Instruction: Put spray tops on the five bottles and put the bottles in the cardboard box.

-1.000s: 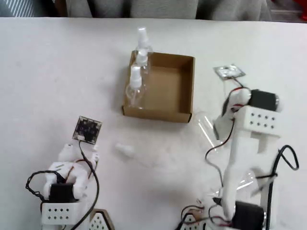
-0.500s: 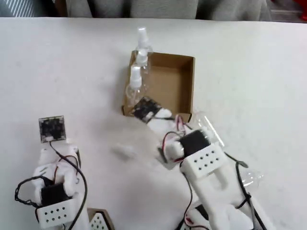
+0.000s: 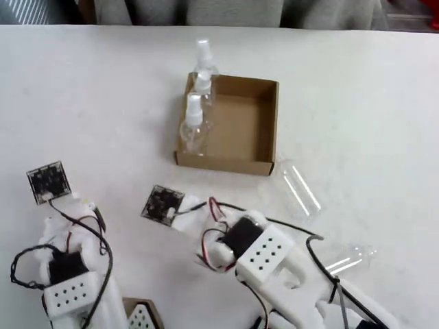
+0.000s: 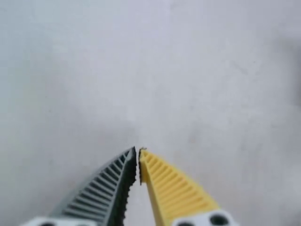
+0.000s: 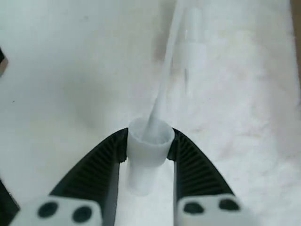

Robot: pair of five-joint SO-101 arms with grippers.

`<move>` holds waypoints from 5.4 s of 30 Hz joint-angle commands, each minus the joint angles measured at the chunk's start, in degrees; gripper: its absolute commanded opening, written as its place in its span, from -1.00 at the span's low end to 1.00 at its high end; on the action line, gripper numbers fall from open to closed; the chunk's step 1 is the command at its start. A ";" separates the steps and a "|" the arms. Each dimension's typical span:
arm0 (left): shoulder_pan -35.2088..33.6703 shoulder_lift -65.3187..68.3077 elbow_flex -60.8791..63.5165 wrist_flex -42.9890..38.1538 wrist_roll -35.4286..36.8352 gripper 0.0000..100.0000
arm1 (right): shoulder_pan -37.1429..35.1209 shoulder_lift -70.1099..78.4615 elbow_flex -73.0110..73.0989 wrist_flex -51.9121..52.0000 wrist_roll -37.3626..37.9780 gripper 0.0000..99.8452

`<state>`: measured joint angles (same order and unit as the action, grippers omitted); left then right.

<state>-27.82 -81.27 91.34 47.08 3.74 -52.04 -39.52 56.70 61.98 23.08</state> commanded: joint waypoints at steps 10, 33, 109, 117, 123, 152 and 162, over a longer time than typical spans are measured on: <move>-0.57 27.12 -10.20 -14.24 0.26 -0.95 | -1.19 -1.19 1.85 -0.04 0.09 -0.54; 28.79 27.21 -32.88 27.34 -49.93 -0.95 | 76.00 -11.03 0.88 5.23 -7.03 -0.86; 65.89 66.24 -37.71 6.86 -68.66 -0.77 | 92.00 -11.56 16.09 -6.73 0.97 -0.86; 65.63 65.71 -36.57 6.86 -66.81 -0.80 | 92.09 -11.56 16.09 -7.87 0.79 -0.86; 67.38 65.71 -36.40 7.30 -57.14 -0.93 | 92.26 -11.56 16.09 -7.96 0.79 -0.86; 55.78 52.79 -32.62 5.89 -33.85 -0.96 | 107.91 -11.56 -2.73 23.96 13.98 -0.90; 55.87 54.20 -32.70 5.19 -33.85 -0.96 | 115.82 -11.56 8.62 16.48 28.22 -0.97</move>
<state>28.53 -27.12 59.08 53.41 -29.32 61.45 -50.15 61.71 82.55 47.78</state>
